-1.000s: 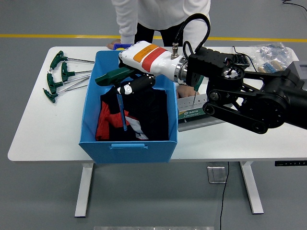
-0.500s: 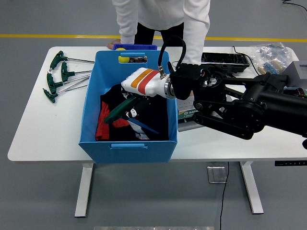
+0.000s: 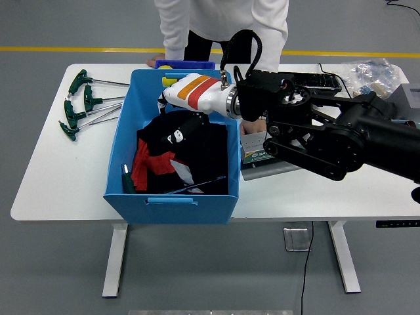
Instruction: Lift tool from toolbox,place it in box,lift tool from toolbox,place it in box
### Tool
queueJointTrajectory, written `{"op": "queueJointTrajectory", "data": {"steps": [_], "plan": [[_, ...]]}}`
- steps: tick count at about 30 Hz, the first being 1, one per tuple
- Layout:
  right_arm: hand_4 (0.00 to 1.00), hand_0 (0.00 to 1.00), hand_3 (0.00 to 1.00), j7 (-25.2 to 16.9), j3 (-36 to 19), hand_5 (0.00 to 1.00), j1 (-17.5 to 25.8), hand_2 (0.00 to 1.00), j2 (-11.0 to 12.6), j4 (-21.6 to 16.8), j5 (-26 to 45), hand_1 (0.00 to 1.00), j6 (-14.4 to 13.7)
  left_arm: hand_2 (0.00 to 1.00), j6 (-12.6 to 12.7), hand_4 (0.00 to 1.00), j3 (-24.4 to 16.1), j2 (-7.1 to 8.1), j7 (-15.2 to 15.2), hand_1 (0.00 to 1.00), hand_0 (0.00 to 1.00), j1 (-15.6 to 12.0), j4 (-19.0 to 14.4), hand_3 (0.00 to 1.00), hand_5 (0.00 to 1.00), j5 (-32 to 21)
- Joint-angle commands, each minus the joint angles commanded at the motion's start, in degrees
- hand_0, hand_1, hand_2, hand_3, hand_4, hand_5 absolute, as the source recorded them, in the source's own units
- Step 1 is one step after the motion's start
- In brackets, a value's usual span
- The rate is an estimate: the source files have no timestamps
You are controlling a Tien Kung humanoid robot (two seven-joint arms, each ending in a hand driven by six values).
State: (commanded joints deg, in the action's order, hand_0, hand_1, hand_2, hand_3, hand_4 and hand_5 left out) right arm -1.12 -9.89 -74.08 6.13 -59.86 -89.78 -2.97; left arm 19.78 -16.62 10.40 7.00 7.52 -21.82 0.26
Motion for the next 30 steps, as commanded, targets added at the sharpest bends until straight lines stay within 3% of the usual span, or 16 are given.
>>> {"op": "queueJointTrajectory", "data": {"steps": [1,2,7,8,13,14,19,20,21,26,30], "plan": [[0.893,0.655,0.749,-0.04,-0.99,0.653,0.32,0.786,0.33,-0.05,0.37,0.699,-0.64,0.805,0.0,0.642,0.01,-0.01,-0.01,0.783,0.805,-0.05,0.01,0.813,0.998,-0.05],[0.93,0.77,0.829,0.06,-2.57,0.66,0.92,0.823,0.79,0.12,0.89,0.765,-1.67,0.805,0.0,0.643,-0.01,-0.03,0.01,0.783,0.805,-0.12,0.01,0.812,0.998,-0.04],[0.93,0.77,0.829,1.32,-11.48,0.66,4.48,0.823,3.48,0.83,1.83,0.765,-7.31,0.805,-0.08,0.643,0.01,-0.04,0.14,0.783,0.805,-0.33,0.01,0.812,0.998,0.24],[0.975,0.818,0.834,1.59,-12.99,0.674,5.11,0.832,4.19,0.58,1.81,0.783,-8.23,0.805,-0.11,0.645,0.07,-0.02,0.1,0.783,0.804,-0.37,0.01,0.812,0.998,0.19],[0.975,0.818,0.834,5.01,-19.7,0.674,11.84,0.832,10.75,-5.58,5.79,0.783,-14.48,0.805,-0.2,0.645,0.56,-0.06,-0.31,0.783,0.804,-0.76,0.07,0.812,0.998,-0.65],[0.998,0.734,0.836,5.63,-20.79,0.741,13.36,0.824,11.83,-6.94,6.93,0.746,-15.46,0.804,-0.22,0.646,0.69,-0.08,-0.41,0.782,0.804,-0.82,0.08,0.812,0.998,-0.84],[0.998,0.734,0.836,8.63,-26.07,0.741,22.5,0.824,15.28,-13.27,16.09,0.746,-19.38,0.804,-0.22,0.646,0.86,-0.25,-0.4,0.782,0.804,-1.04,0.08,0.812,0.998,-0.96],[0.998,0.734,0.836,8.83,-26.8,0.741,24.12,0.824,15.56,-14.03,18.17,0.746,-19.86,0.804,-0.21,0.646,0.85,-0.28,-0.38,0.782,0.804,-1.07,0.08,0.812,0.998,-0.93],[0.998,0.724,0.834,8.92,-28.1,0.839,26.3,0.811,15.99,-15.35,20.69,0.739,-20.73,0.803,-0.2,0.644,0.87,-0.32,-0.36,0.781,0.803,-1.11,0.09,0.811,0.998,-0.93],[0.998,0.724,0.834,4.75,-33.57,0.839,35.84,0.811,15.18,-20.61,32.98,0.739,-24.99,0.803,-0.18,0.644,0.55,-0.48,-0.06,0.781,0.803,-1.26,0.14,0.811,0.998,-0.26],[0.998,0.742,0.835,-0.16,-37.51,0.828,42.08,0.807,13.31,-23.27,43.03,0.739,-25.39,0.803,-0.14,0.645,0.31,-0.62,0.12,0.781,0.803,-1.31,0.19,0.811,0.998,0.19]]}}
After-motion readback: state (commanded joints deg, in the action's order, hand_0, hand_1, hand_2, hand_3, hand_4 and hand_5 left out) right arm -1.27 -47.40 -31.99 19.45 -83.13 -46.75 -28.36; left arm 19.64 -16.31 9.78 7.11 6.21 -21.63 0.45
